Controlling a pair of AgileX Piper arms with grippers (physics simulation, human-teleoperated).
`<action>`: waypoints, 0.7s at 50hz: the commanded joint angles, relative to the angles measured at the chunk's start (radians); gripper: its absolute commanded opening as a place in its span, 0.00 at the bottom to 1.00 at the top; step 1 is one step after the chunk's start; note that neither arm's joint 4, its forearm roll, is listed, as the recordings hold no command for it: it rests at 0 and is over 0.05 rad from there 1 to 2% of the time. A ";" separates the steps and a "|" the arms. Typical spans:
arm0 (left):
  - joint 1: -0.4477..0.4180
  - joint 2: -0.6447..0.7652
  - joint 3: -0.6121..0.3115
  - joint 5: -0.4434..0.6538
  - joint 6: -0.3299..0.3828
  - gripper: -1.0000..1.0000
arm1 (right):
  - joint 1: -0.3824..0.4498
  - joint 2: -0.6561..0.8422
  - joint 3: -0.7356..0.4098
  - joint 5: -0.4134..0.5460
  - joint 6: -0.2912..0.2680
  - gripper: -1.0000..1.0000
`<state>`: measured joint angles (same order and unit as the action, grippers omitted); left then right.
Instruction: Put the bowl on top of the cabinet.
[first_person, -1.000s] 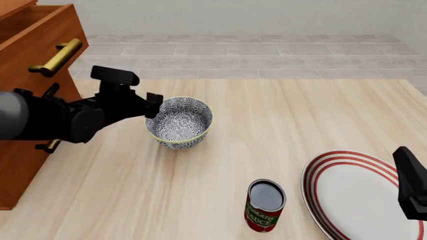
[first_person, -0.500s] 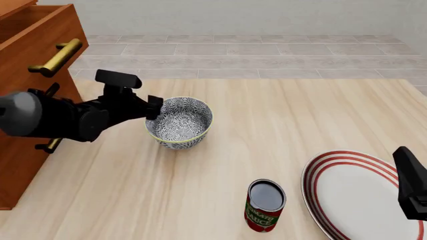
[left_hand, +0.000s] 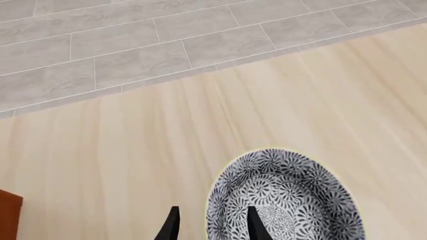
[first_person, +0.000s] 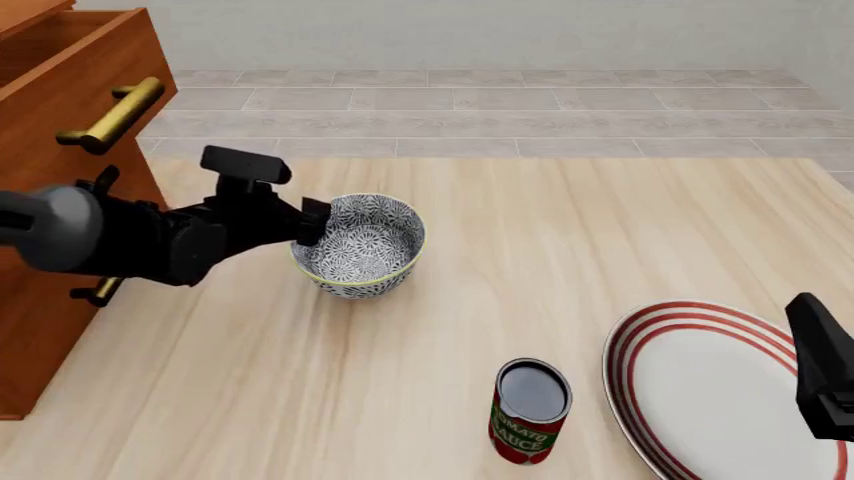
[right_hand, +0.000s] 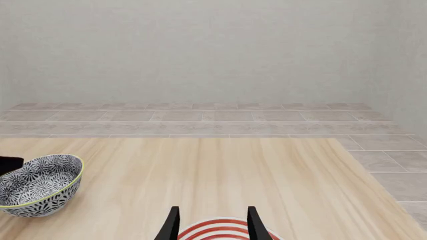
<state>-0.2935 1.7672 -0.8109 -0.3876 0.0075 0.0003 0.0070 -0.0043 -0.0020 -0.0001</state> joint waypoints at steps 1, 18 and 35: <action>0.001 0.017 -0.007 0.000 0.003 1.00 | 0.000 0.000 0.000 0.000 0.000 1.00; 0.003 0.062 -0.029 -0.002 0.003 1.00 | 0.000 0.000 0.000 0.000 0.000 1.00; -0.004 0.084 -0.043 -0.003 0.010 1.00 | 0.000 0.000 0.000 0.000 0.000 1.00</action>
<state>-0.2939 1.8371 -0.8447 -0.3906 0.0153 0.0003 0.0070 -0.0043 -0.0020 -0.0001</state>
